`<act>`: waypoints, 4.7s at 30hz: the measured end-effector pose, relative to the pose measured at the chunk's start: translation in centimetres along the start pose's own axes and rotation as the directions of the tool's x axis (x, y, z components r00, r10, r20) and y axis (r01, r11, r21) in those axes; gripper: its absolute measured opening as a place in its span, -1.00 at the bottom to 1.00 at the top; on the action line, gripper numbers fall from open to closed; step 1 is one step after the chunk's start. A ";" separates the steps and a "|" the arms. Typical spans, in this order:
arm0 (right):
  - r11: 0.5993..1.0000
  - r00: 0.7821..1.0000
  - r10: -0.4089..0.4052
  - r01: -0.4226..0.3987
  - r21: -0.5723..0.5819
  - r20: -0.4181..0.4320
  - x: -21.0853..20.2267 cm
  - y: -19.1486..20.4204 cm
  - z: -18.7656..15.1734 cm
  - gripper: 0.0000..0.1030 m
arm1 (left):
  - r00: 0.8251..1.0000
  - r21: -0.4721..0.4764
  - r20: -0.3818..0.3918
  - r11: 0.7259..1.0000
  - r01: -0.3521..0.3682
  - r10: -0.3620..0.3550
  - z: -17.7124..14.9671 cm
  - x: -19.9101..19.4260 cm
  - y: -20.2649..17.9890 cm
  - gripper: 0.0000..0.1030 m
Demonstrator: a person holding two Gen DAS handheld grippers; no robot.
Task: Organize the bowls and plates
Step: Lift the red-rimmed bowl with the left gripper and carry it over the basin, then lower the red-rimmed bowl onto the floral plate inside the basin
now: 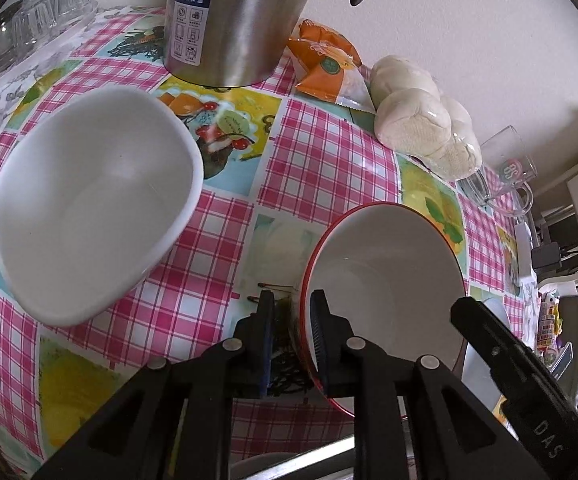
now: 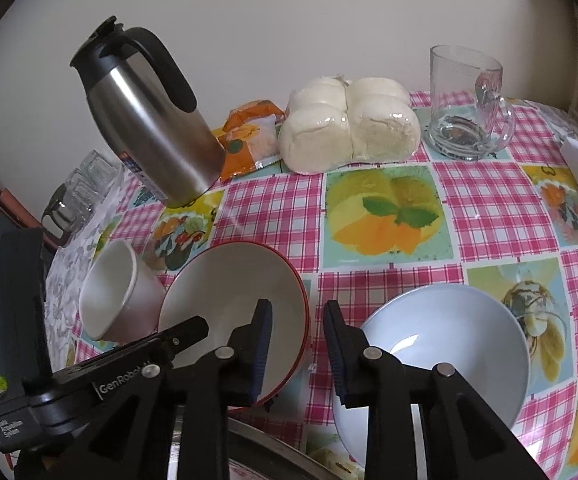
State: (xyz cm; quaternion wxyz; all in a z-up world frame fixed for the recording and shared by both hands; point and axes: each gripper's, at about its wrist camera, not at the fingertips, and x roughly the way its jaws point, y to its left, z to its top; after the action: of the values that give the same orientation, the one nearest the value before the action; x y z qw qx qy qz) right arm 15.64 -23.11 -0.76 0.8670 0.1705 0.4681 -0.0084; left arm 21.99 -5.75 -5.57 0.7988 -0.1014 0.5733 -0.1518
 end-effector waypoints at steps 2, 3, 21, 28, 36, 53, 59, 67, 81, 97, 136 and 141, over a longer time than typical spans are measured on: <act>1.000 1.000 -0.002 0.002 -0.002 -0.004 0.3 0.1 -0.1 -0.42 | 1.000 -0.002 0.000 1.000 0.002 -0.002 0.0 0.0 0.1 -0.61; 1.000 1.000 -0.003 0.003 -0.004 -0.007 0.4 0.2 -0.2 -0.42 | 1.000 -0.004 -0.001 1.000 0.004 -0.004 0.0 0.0 0.1 -0.61; 0.995 0.995 -0.078 0.074 -0.061 -0.060 2.1 1.4 -1.0 -0.68 | 1.000 0.022 -0.003 1.000 0.001 -0.001 0.0 0.4 -0.3 -0.64; 0.994 0.996 -0.078 0.074 -0.080 -0.050 2.0 1.6 -1.1 -0.68 | 1.000 0.051 0.012 0.999 -0.009 0.009 0.0 0.5 -0.4 -0.64; 0.994 0.997 -0.076 0.075 -0.075 -0.013 1.3 1.5 -0.8 -0.68 | 0.999 0.093 0.055 0.996 -0.001 -0.004 0.2 -0.4 -1.1 -0.64; 0.994 0.994 -0.082 0.087 -0.062 0.074 -2.8 1.7 -0.2 -0.67 | 0.995 0.142 0.101 0.990 0.007 -0.022 -0.3 -4.1 -2.9 -0.64; 0.993 0.991 -0.081 0.089 -0.073 0.103 -5.3 2.3 -0.7 -0.67 | 0.993 0.152 0.119 0.988 0.007 -0.025 -1.2 -6.1 -3.7 -0.64; 0.995 0.989 -0.065 0.075 -0.070 0.130 -8.7 2.5 -2.2 -0.67 | 0.988 0.181 0.148 0.983 0.007 -0.035 -3.3 -8.6 -4.5 -0.64; 0.996 0.987 -0.058 0.066 -0.053 0.149 -12.6 1.7 -5.4 -0.65 | 0.987 0.237 0.155 0.972 0.003 -0.041 -7.2 -10.8 -5.5 -0.64; 0.996 0.990 -0.065 0.073 -0.057 0.126 -14.0 1.8 -9.1 -0.64 | 0.995 0.226 0.089 0.974 0.020 -0.041 -10.3 -11.1 -4.6 -0.64; 0.989 0.995 -0.097 0.093 -0.116 -0.025 -10.5 2.7 -12.3 -0.61 | 0.995 0.186 -0.055 0.980 -0.068 0.079 -12.6 -8.5 -2.4 -0.60; 0.988 0.994 -0.100 0.095 -0.123 -0.032 -10.3 2.8 -12.4 -0.61 | 0.994 0.188 -0.061 0.979 -0.079 0.092 -12.6 -8.3 -2.3 -0.60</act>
State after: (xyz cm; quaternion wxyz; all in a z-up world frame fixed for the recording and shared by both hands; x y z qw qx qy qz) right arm 0.31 -18.15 2.17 0.8653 0.0944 0.4920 -0.0190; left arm 7.30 -4.79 -1.51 0.7900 0.0032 0.5881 -0.1735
